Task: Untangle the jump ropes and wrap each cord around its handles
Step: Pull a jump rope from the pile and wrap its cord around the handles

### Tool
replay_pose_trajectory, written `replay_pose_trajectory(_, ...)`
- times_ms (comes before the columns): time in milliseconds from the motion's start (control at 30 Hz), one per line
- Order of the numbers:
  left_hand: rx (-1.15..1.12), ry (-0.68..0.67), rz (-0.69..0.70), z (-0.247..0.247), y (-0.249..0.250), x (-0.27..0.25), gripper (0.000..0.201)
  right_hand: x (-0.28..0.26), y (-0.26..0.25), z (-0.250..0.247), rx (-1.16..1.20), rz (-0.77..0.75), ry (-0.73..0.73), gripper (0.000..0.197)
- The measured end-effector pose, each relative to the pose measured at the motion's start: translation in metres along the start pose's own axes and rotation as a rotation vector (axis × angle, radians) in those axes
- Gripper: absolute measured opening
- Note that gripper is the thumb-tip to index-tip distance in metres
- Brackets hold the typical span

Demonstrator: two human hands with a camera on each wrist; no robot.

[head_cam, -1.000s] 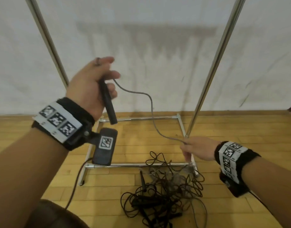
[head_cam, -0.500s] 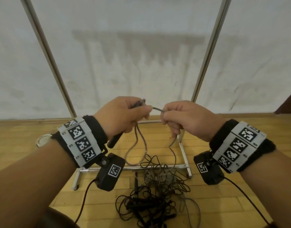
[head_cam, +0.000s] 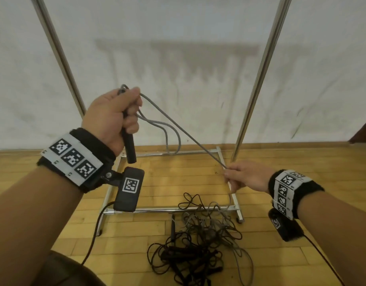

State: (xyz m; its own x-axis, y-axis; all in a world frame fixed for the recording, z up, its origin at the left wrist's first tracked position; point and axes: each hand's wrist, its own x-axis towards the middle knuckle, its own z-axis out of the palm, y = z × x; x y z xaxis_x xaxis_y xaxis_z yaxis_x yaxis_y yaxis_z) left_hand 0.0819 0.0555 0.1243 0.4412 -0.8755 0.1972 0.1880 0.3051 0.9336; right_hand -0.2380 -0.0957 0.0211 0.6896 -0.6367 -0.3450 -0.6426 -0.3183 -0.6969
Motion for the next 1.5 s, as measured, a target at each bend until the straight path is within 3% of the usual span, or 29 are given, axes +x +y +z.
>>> replay_pose_trajectory(67, 0.057, 0.05, 0.025, -0.009, 0.001, 0.004, 0.023, -0.002, 0.014, -0.001, -0.111, 0.063, -0.009, 0.036)
replay_pose_trajectory(200, 0.691, 0.082, -0.029, -0.02, -0.014, 0.001, 0.017, -0.001, 0.005, -0.006, -0.257, 0.079, 0.104, 0.038)
replay_pose_trajectory(267, 0.831, 0.036, -0.09, -0.015, -0.025, -0.006, 0.019, -0.002, -0.017, -0.01, -0.221, 0.016, 0.177, 0.038)
replay_pose_trajectory(433, 0.822, -0.393, -0.11, 0.024, -0.044, -0.021, 0.035, -0.016, -0.087, -0.003, 0.037, -0.16, 0.042, 0.039)
replay_pose_trajectory(500, 0.821, -0.582, -0.146, 0.038, -0.047, -0.025, 0.024, -0.024, -0.106, 0.0, 0.208, -0.237, -0.009, 0.034)
replay_pose_trajectory(567, 0.734, -0.675, -0.231, 0.045, -0.049, -0.027, 0.007, -0.03, -0.117, 0.001, 0.313, -0.308, -0.014, 0.031)
replay_pose_trajectory(600, 0.689, -0.673, -0.255, 0.046, -0.048, -0.027, 0.014, -0.031, -0.119, 0.0, 0.34, -0.333, -0.013, 0.03)
replay_pose_trajectory(733, 0.493, -0.493, -0.179, 0.041, -0.038, -0.016, 0.031, -0.027, -0.11, -0.002, 0.392, -0.344, -0.007, 0.025)
replay_pose_trajectory(900, 0.26, -0.258, -0.03, 0.027, -0.023, -0.005, 0.026, -0.012, -0.071, -0.002, 0.355, -0.291, -0.002, 0.016)
replay_pose_trajectory(967, 0.187, -0.137, 0.016, 0.022, -0.014, -0.002, 0.025, -0.005, -0.046, -0.002, 0.207, -0.225, 0.021, 0.021)
replay_pose_trajectory(1033, 0.065, 0.007, 0.033, 0.011, -0.002, 0.005, 0.025, -0.001, -0.014, -0.004, -0.094, -0.098, 0.015, 0.032)
replay_pose_trajectory(1133, -0.077, 0.186, 0.028, -0.012, 0.012, 0.013, 0.027, -0.003, 0.031, -0.008, -0.339, 0.098, -0.117, 0.038)
replay_pose_trajectory(1200, 0.01, 0.242, -0.013, -0.025, 0.007, 0.015, 0.023, -0.003, 0.04, -0.01, -0.381, 0.143, -0.139, 0.039)
replay_pose_trajectory(1267, 0.262, 0.238, -0.098, -0.033, -0.006, 0.014, 0.02, -0.002, 0.029, -0.014, -0.416, 0.111, -0.034, 0.041)
replay_pose_trajectory(1367, 0.488, 0.229, -0.223, -0.034, -0.025, 0.014, 0.019, -0.009, -0.019, -0.031, -0.264, -0.034, 0.233, 0.043)
replay_pose_trajectory(1433, 0.521, 0.248, -0.25, -0.031, -0.032, 0.016, 0.025, -0.024, -0.058, -0.046, 0.049, -0.215, 0.344, 0.047)
replay_pose_trajectory(1500, 0.543, 0.208, -0.23, -0.024, -0.036, 0.016, 0.024, -0.04, -0.088, -0.06, 0.425, -0.394, 0.353, 0.045)
